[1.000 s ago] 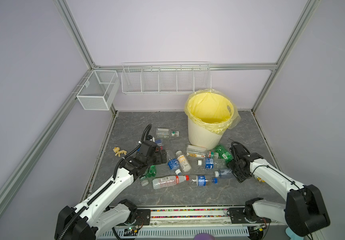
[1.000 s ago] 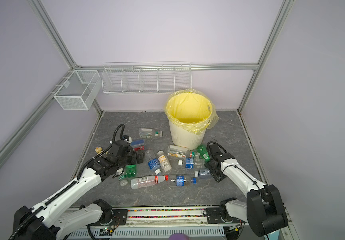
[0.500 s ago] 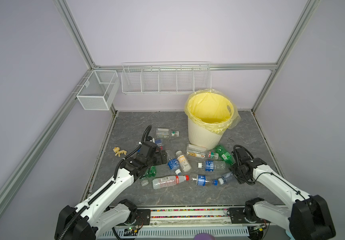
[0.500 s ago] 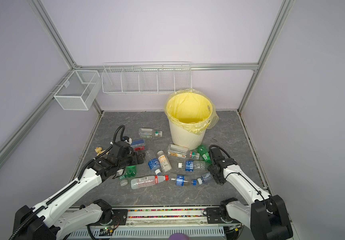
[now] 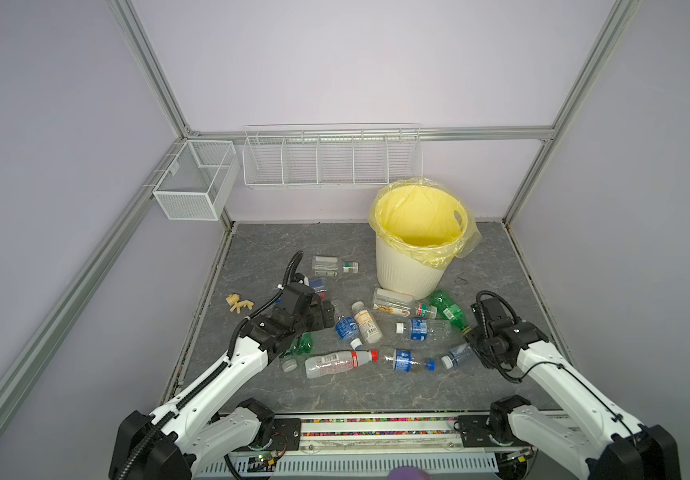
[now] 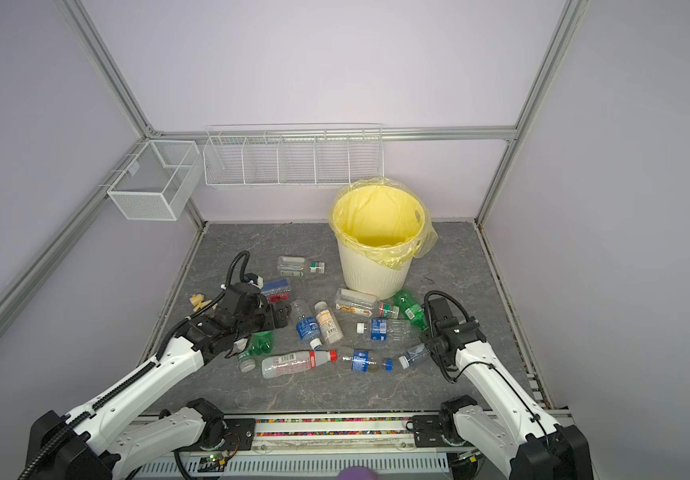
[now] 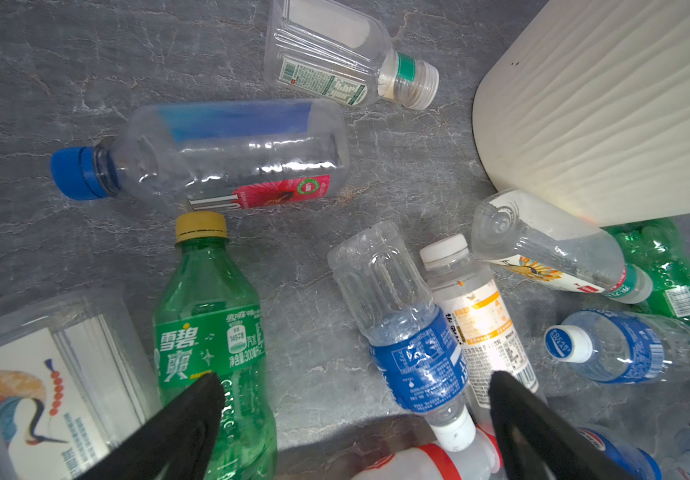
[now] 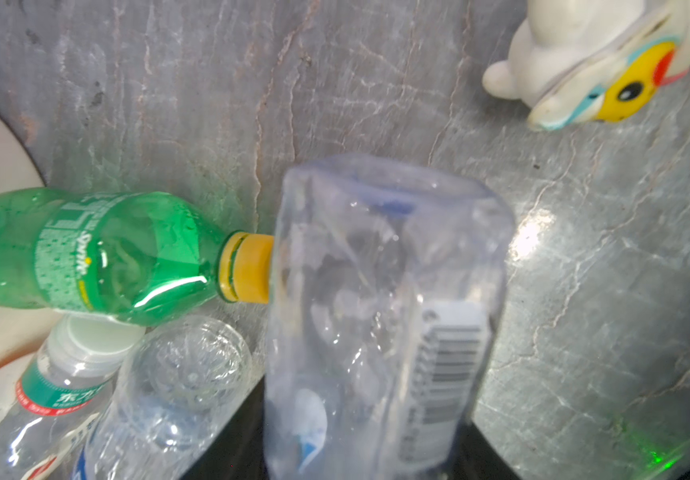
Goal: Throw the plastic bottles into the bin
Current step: 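Close the right gripper on the clear crushed bottle and lift it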
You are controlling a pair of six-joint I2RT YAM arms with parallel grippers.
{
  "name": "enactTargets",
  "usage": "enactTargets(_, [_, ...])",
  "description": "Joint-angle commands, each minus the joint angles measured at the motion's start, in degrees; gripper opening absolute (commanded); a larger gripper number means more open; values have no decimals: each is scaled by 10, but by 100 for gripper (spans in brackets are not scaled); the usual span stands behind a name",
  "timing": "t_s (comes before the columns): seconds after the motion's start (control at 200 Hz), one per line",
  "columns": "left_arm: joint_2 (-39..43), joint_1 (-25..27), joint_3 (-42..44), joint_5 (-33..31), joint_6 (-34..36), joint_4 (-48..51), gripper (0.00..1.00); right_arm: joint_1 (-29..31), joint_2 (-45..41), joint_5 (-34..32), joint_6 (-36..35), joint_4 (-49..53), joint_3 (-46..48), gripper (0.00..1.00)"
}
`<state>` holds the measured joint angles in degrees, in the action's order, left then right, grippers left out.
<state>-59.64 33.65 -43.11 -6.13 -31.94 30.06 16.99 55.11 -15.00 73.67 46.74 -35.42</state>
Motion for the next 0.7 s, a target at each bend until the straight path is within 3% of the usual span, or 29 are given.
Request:
enactTargets(0.0, [8,-3,3,-3,-12,2,99,2,-22,-6,-21,22,-14,54])
enactTargets(0.695, [-22,-3,-20,-22,-43,15,99,2,-44,25,-243,29,-84,54])
